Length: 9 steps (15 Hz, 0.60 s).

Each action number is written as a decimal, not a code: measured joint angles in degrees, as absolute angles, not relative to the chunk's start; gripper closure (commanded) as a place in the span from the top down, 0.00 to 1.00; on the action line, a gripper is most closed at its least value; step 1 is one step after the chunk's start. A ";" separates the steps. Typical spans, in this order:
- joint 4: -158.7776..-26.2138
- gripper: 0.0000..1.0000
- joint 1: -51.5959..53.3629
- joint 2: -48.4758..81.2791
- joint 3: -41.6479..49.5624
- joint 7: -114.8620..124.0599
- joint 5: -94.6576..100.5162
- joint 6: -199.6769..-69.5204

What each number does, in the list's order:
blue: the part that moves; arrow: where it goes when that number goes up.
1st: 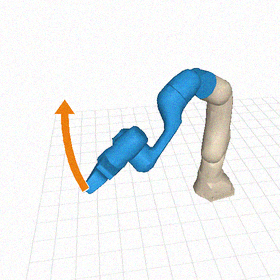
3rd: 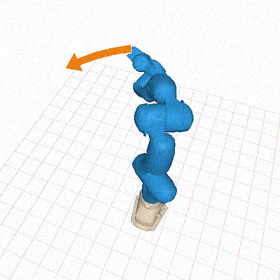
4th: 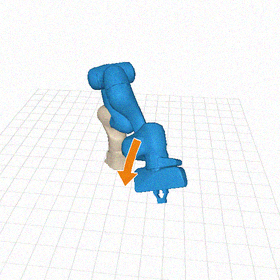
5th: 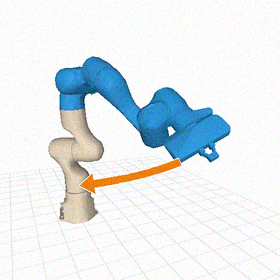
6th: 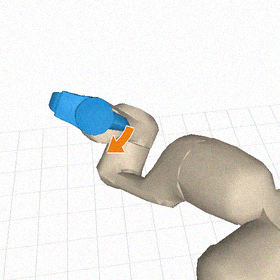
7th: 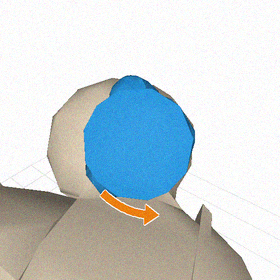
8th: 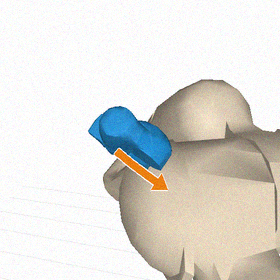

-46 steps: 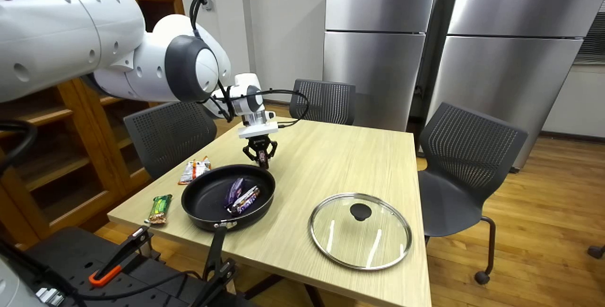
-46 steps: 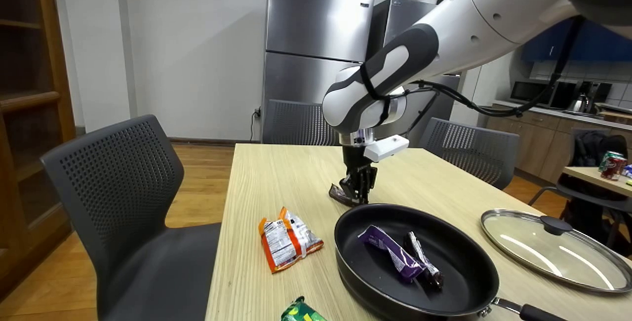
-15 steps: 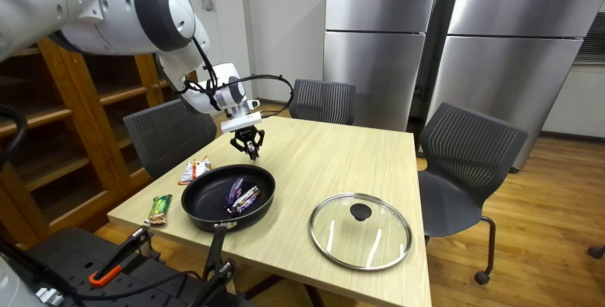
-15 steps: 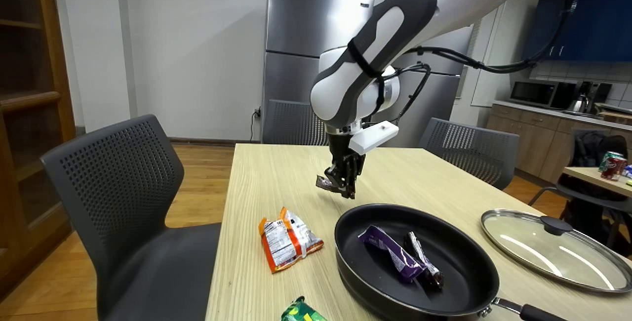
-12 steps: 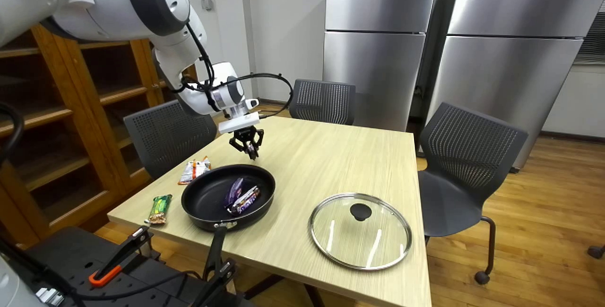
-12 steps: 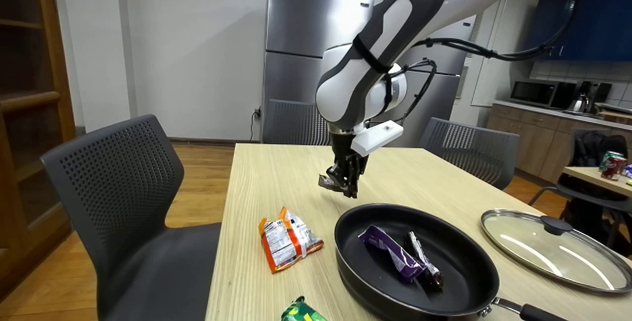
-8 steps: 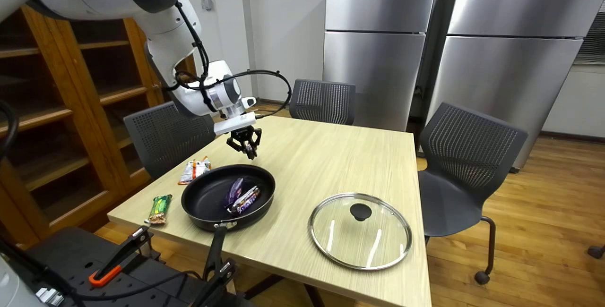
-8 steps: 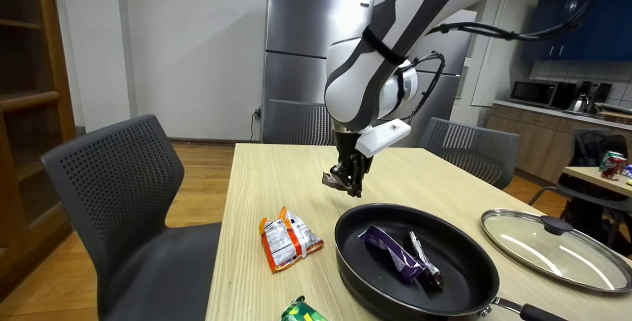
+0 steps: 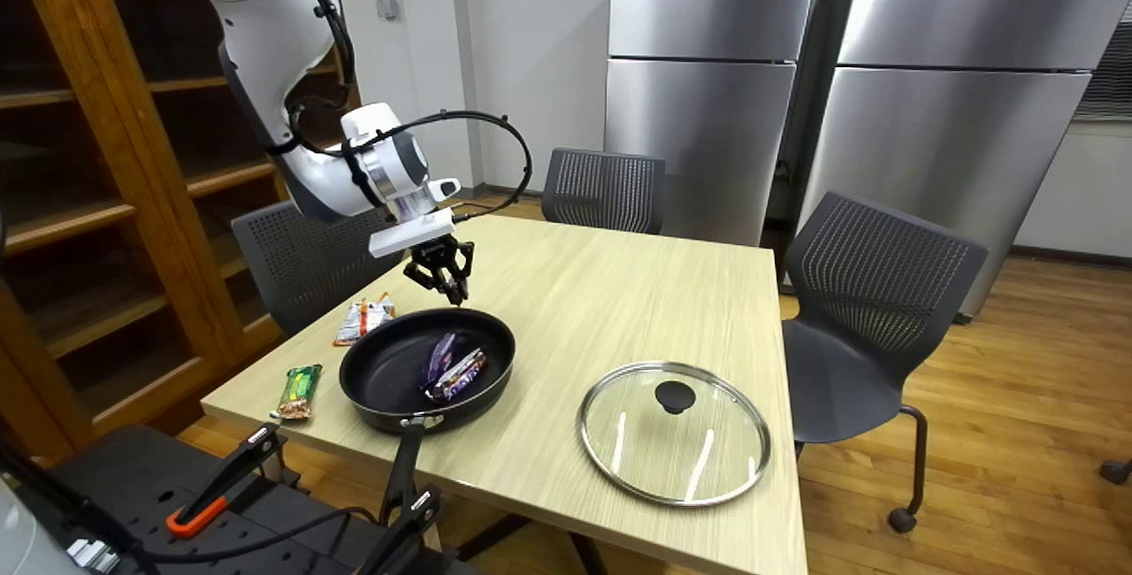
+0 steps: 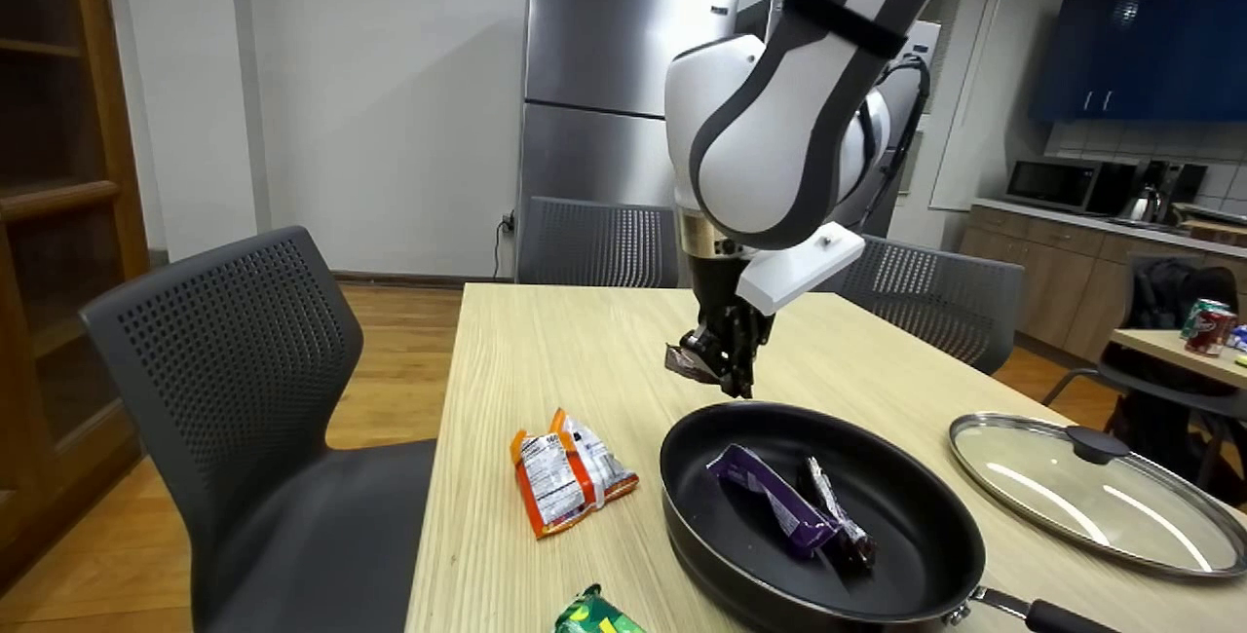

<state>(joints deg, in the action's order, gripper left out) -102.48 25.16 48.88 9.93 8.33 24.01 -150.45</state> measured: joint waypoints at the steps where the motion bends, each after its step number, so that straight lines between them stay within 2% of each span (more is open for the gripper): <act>1: -105.25 0.06 25.94 47.23 10.65 9.89 24.84 -151.11; 9: -120.52 0.06 28.89 39.04 12.49 15.76 29.59 -154.19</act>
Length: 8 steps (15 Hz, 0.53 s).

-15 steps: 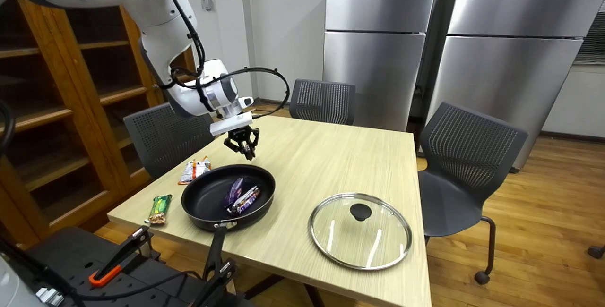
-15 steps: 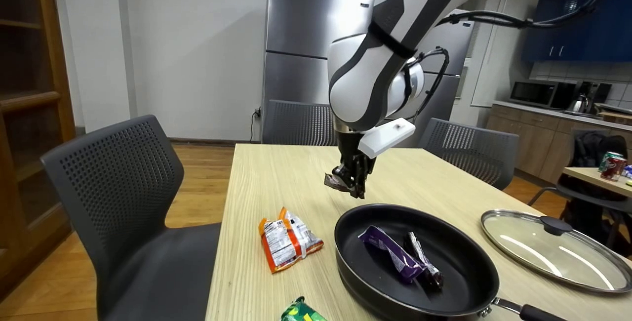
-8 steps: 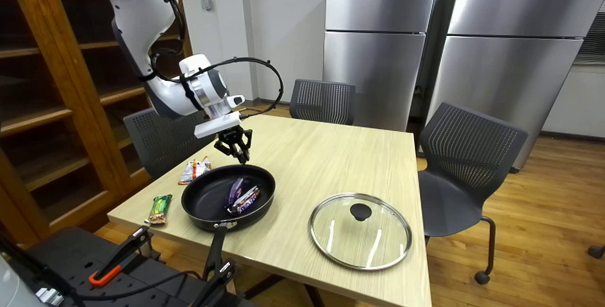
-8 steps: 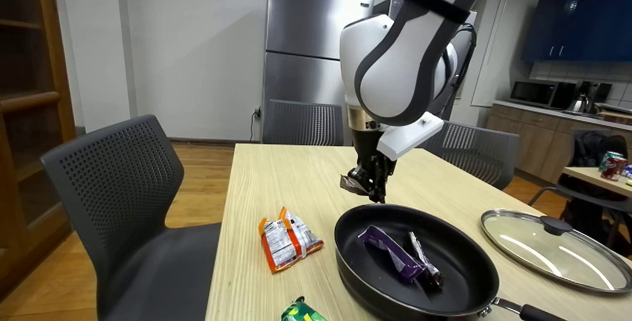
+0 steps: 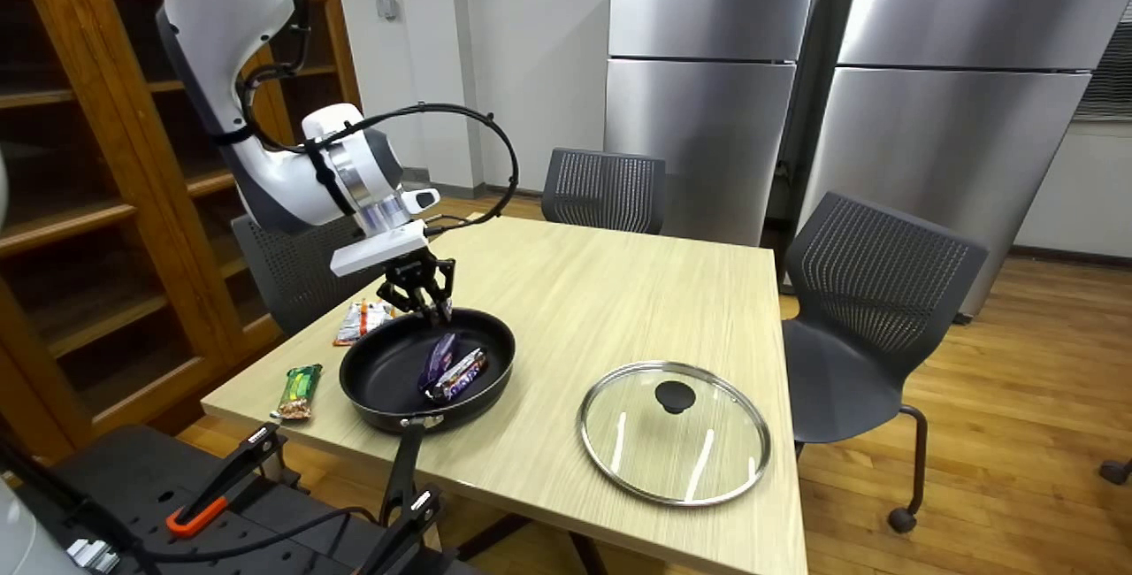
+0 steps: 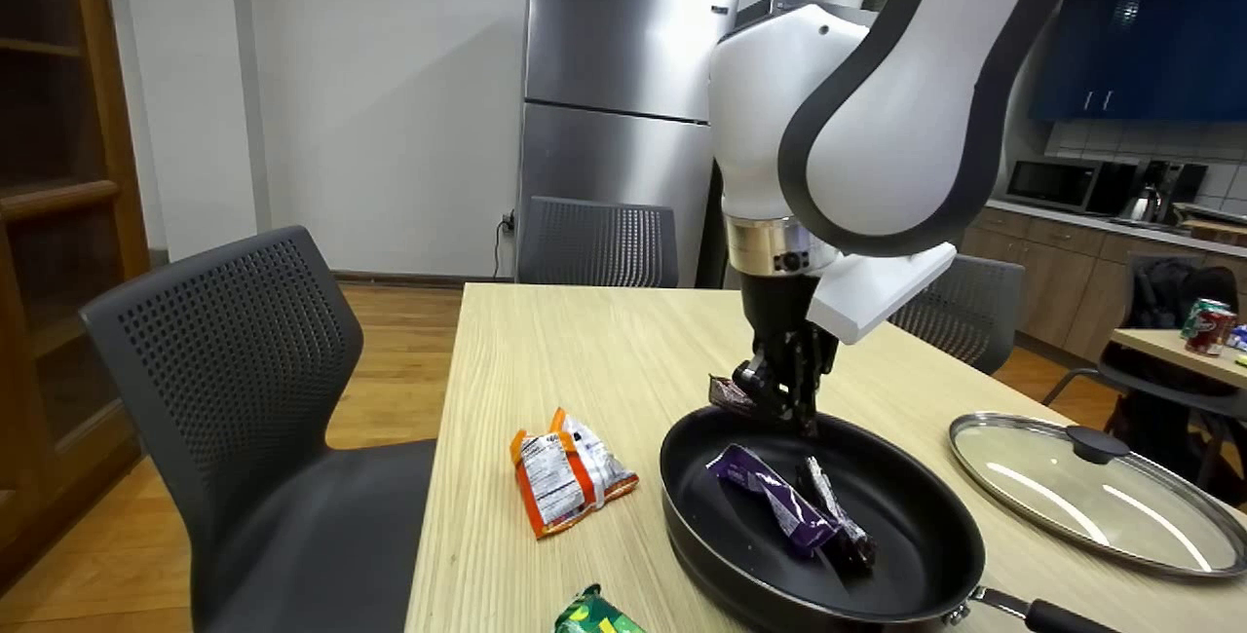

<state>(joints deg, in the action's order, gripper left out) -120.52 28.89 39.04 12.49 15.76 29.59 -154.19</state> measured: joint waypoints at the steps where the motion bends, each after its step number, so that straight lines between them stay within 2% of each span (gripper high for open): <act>1: -121.40 0.06 29.04 38.76 12.44 15.77 29.80 -154.28; 8: -123.54 0.06 29.24 38.63 10.57 15.34 30.02 -154.18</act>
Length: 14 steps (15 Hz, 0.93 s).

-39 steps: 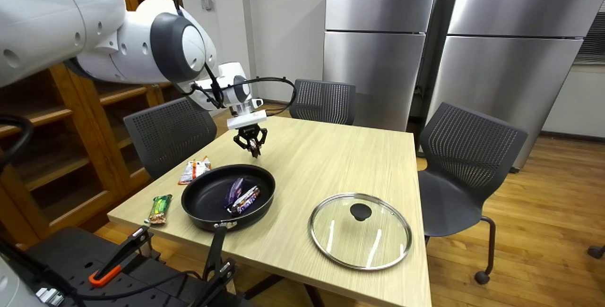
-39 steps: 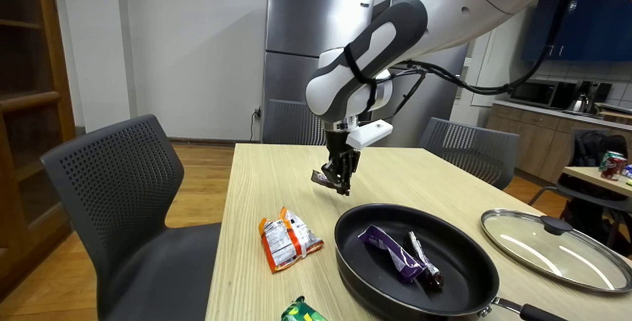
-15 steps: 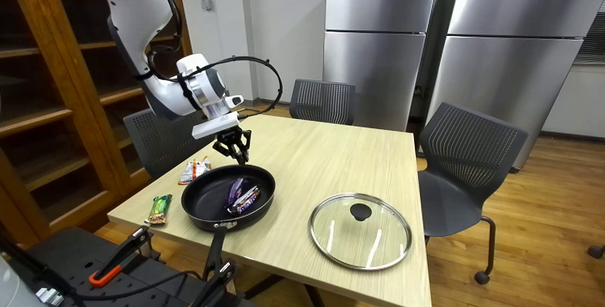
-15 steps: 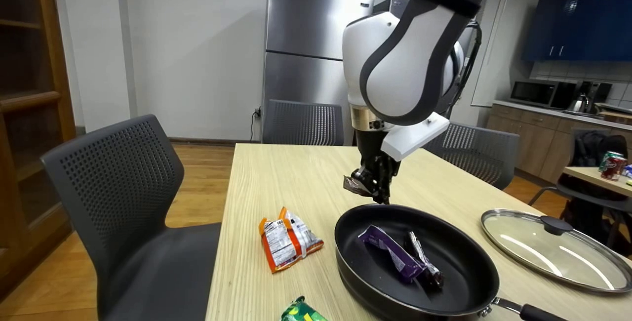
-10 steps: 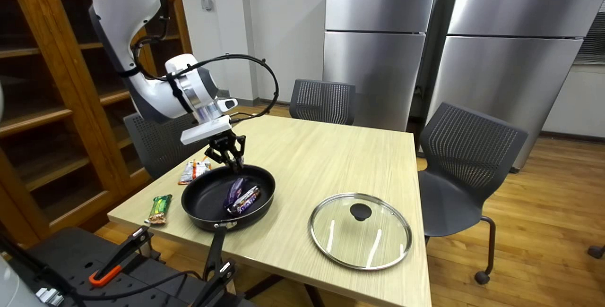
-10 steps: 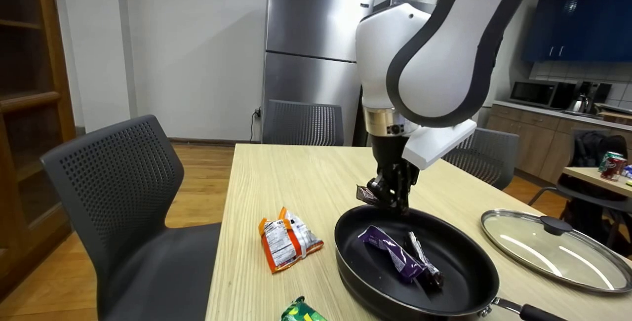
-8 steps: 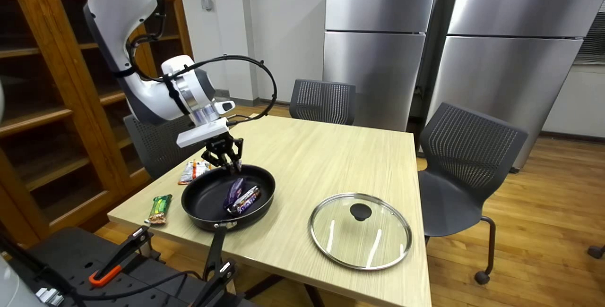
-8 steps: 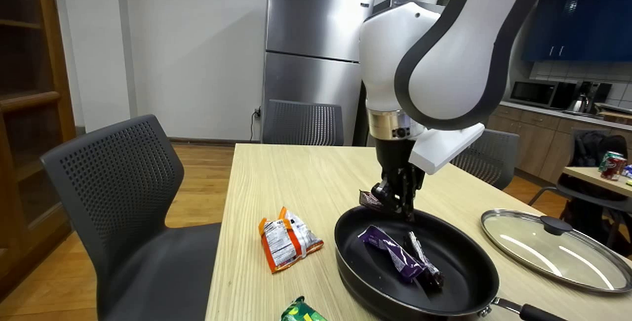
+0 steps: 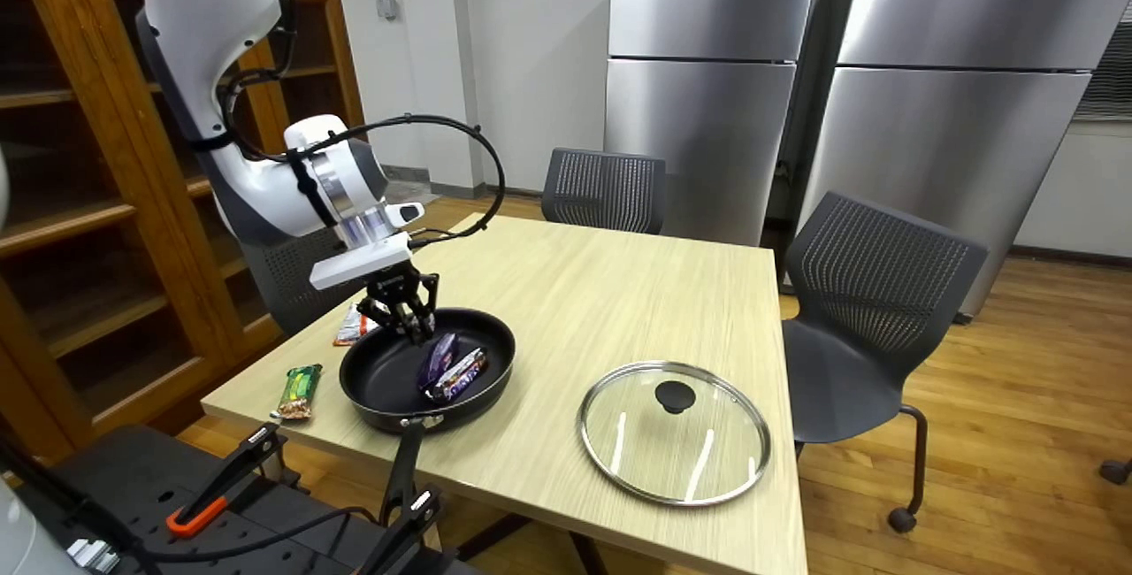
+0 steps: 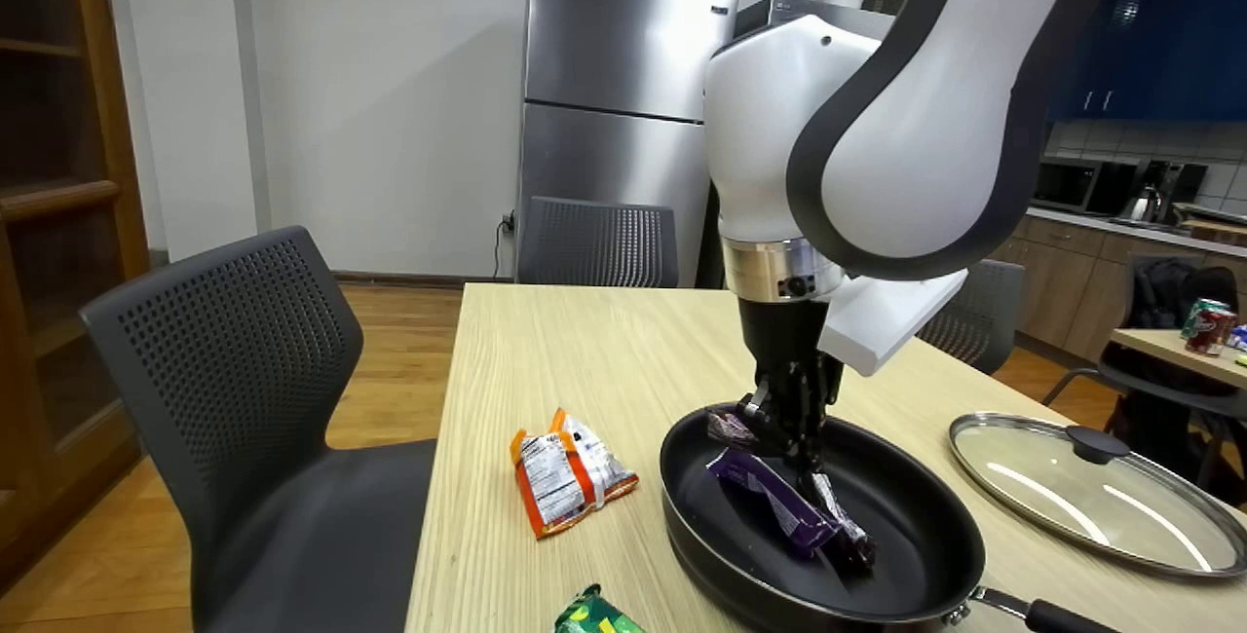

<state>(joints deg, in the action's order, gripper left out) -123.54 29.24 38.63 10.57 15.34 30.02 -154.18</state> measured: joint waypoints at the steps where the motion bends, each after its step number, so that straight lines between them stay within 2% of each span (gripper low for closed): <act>1: -123.53 0.06 29.24 38.79 10.05 15.13 30.02 -154.13; 9: -120.67 0.06 27.43 43.37 6.32 12.78 28.14 -151.90; 10: -120.02 0.31 27.01 44.10 5.93 12.19 27.85 -151.37; 11: -119.39 0.49 26.65 44.74 5.56 11.73 27.58 -150.83; 14: -117.98 0.69 26.16 45.81 5.00 10.96 27.34 -149.61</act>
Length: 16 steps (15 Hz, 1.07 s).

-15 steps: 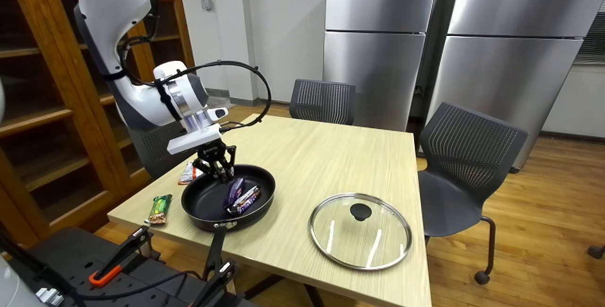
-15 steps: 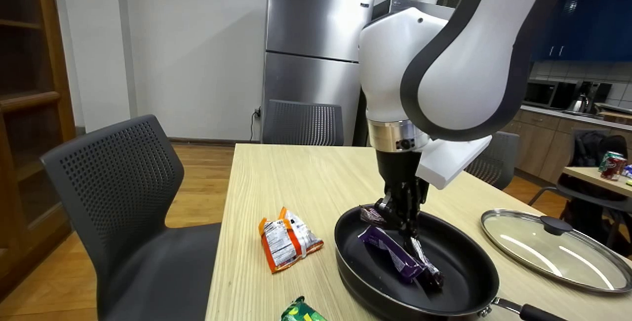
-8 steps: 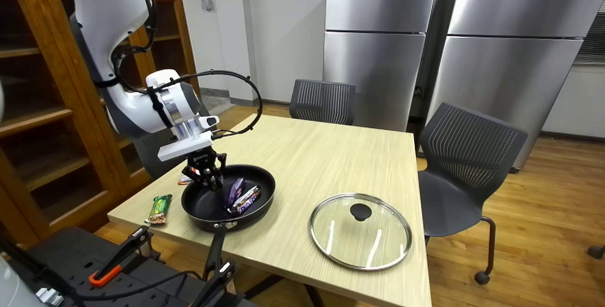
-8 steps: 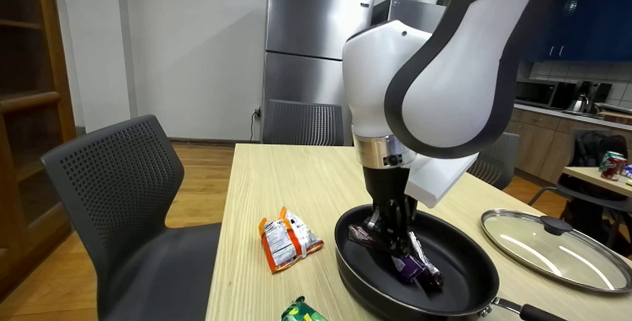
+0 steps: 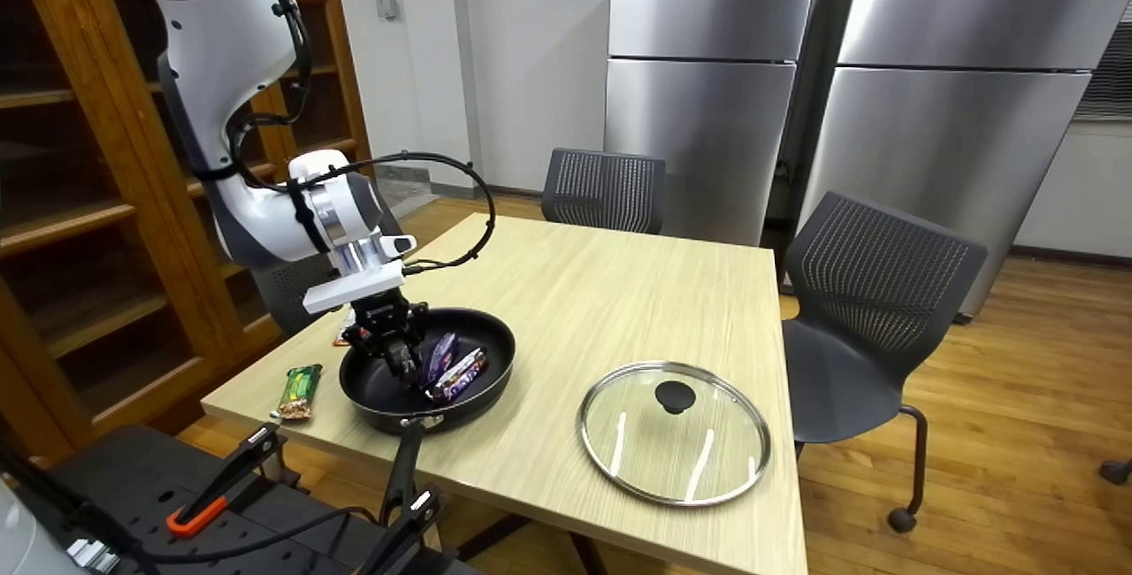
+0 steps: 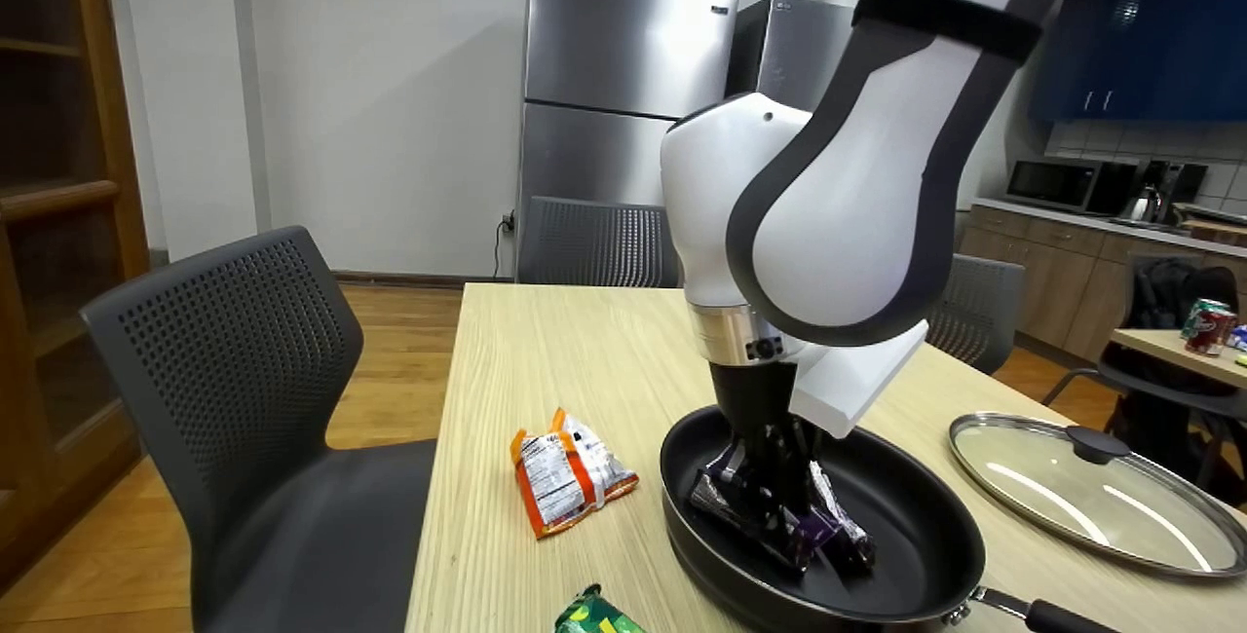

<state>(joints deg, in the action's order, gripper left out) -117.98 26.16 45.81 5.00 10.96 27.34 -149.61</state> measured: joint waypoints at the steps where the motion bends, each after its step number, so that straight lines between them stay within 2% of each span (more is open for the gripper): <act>1: -117.82 0.77 26.16 45.82 4.98 10.79 27.34 -149.55; 4: -117.51 1.00 26.16 45.78 4.97 10.63 27.35 -149.55; 16: -114.81 1.00 27.80 43.34 2.13 10.77 27.13 -147.25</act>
